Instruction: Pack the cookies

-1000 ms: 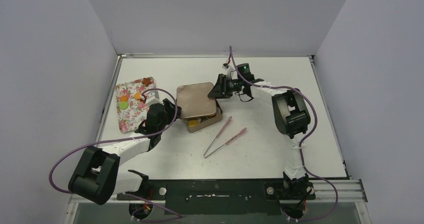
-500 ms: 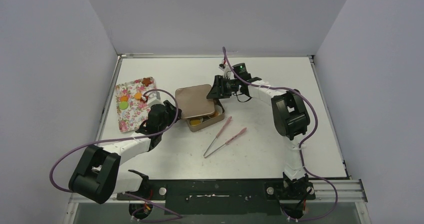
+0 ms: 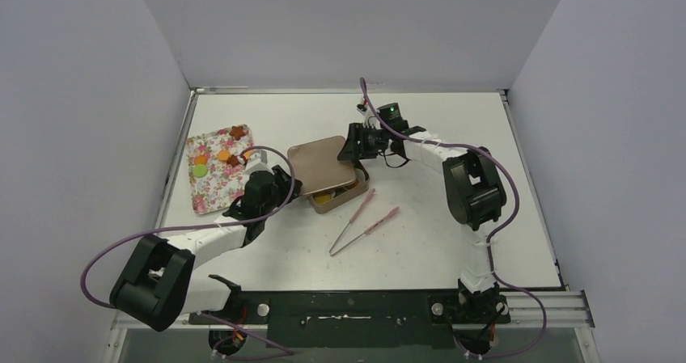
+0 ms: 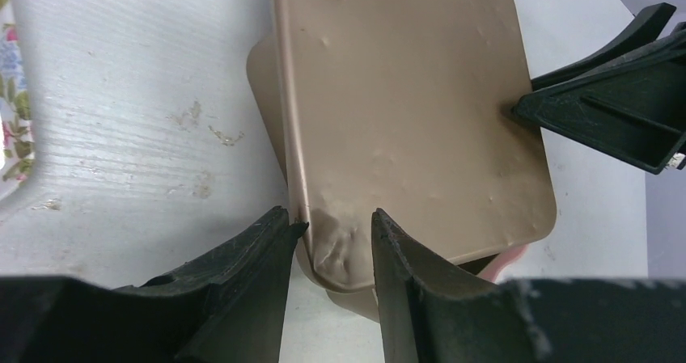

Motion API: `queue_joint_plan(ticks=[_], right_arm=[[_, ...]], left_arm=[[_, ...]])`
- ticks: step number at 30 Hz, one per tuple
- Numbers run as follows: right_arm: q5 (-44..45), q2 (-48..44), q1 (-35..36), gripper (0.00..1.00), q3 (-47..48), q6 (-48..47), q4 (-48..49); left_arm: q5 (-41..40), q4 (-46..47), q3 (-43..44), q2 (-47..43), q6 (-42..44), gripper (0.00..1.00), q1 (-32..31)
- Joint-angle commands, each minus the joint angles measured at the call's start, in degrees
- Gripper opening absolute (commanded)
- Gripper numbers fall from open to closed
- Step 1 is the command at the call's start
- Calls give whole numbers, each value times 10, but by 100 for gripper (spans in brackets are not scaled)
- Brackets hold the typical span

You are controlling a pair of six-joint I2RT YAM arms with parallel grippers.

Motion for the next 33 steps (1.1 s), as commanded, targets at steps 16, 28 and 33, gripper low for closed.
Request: queue_joint_plan(ticks=[16, 28, 33], right_arm=[[49, -79, 0, 47, -72, -20, 46], [62, -97, 1, 46, -91, -37, 56], [72, -97, 1, 46, -98, -46, 55]], left_arm=[[23, 9, 7, -19, -26, 26, -44], [-21, -21, 27, -37, 9, 17, -93], [-18, -18, 27, -33, 5, 17, -105]])
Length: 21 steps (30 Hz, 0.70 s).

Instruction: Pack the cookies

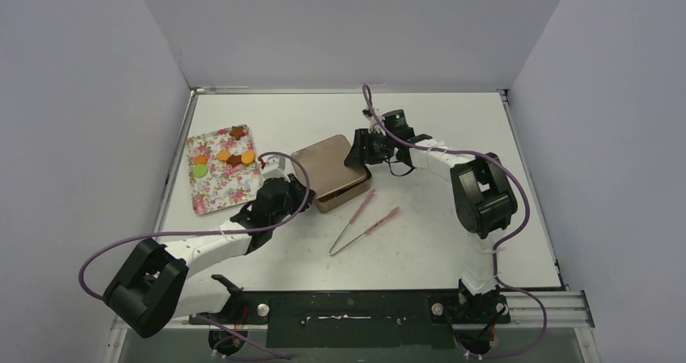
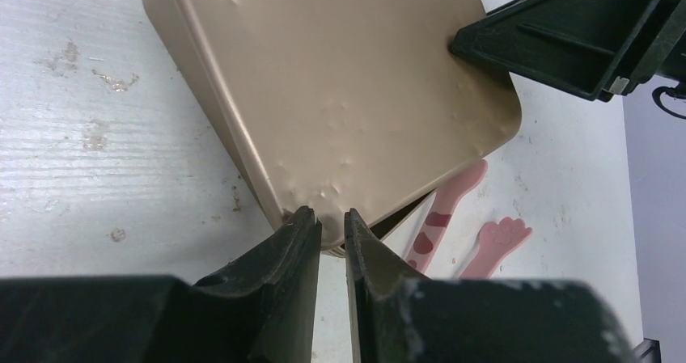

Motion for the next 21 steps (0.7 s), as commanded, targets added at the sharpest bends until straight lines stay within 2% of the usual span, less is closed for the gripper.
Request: queue_joint_plan(ticks=[1, 5, 12, 17, 21], right_arm=[[24, -36, 1, 46, -11, -27, 20], [33, -40, -4, 46, -18, -30, 19], [45, -57, -7, 50, -25, -35, 23], [52, -69, -8, 55, -36, -33, 30], [56, -83, -8, 59, -44, -34, 34]], left_arm=[[-11, 6, 23, -8, 7, 18, -11], [-52, -18, 20, -38, 3, 28, -3], [-39, -31, 27, -41, -12, 43, 62], [-1, -10, 45, 7, -24, 43, 84], [16, 4, 54, 34, -26, 39, 84]])
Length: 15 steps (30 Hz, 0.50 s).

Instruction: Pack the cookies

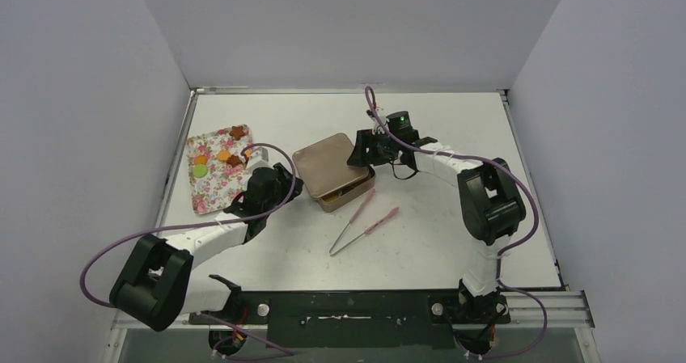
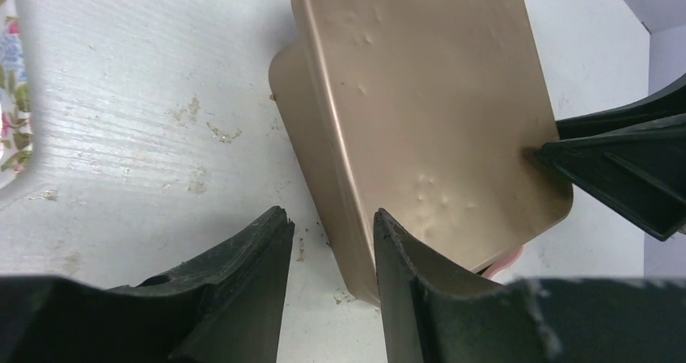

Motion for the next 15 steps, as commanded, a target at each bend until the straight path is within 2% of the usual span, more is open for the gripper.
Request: queue_joint_plan(ticks=[1, 7, 15], right_arm=[[20, -50, -7, 61, -10, -14, 26], [77, -82, -7, 74, -30, -16, 34], [56, -46, -13, 79, -27, -3, 57]], left_arm=[[29, 34, 31, 24, -10, 38, 2], [21, 43, 36, 35, -16, 37, 3], [29, 53, 68, 75, -21, 38, 6]])
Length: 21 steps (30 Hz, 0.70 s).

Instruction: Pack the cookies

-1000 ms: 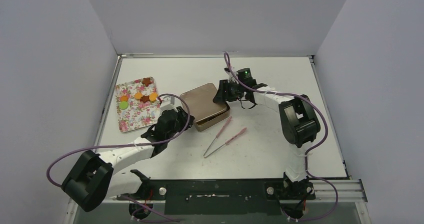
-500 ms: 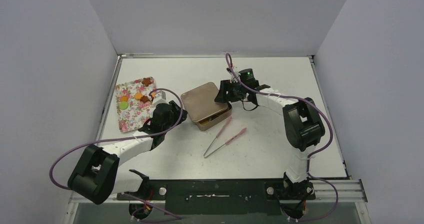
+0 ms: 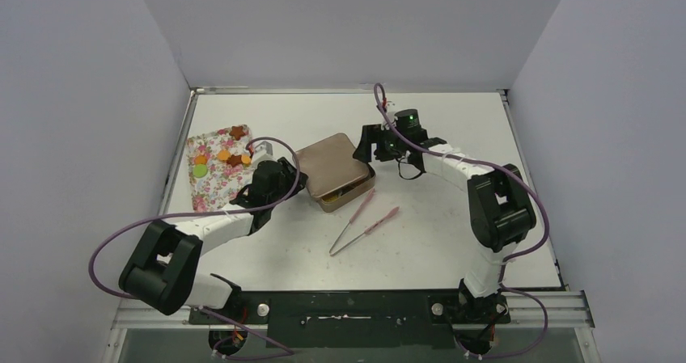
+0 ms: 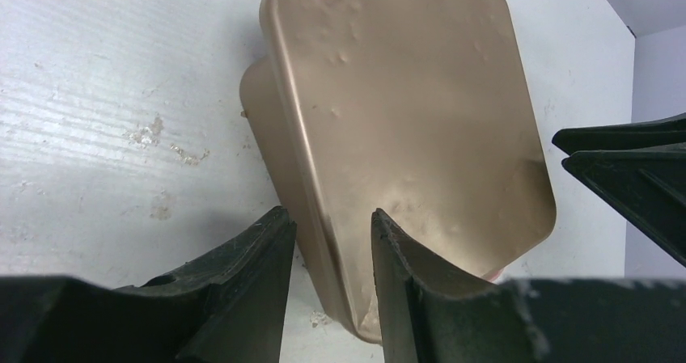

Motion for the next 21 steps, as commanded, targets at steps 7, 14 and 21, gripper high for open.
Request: queue_joint_plan(ticks=[7, 14, 21], right_arm=[[-33, 32, 1, 78, 5, 13, 63], [-66, 52, 0, 75, 0, 20, 80], [-88, 59, 0, 75, -6, 28, 92]], left_arm=[[28, 37, 39, 29, -6, 32, 4], [56, 38, 42, 28, -10, 29, -2], [68, 30, 40, 20, -12, 31, -10]])
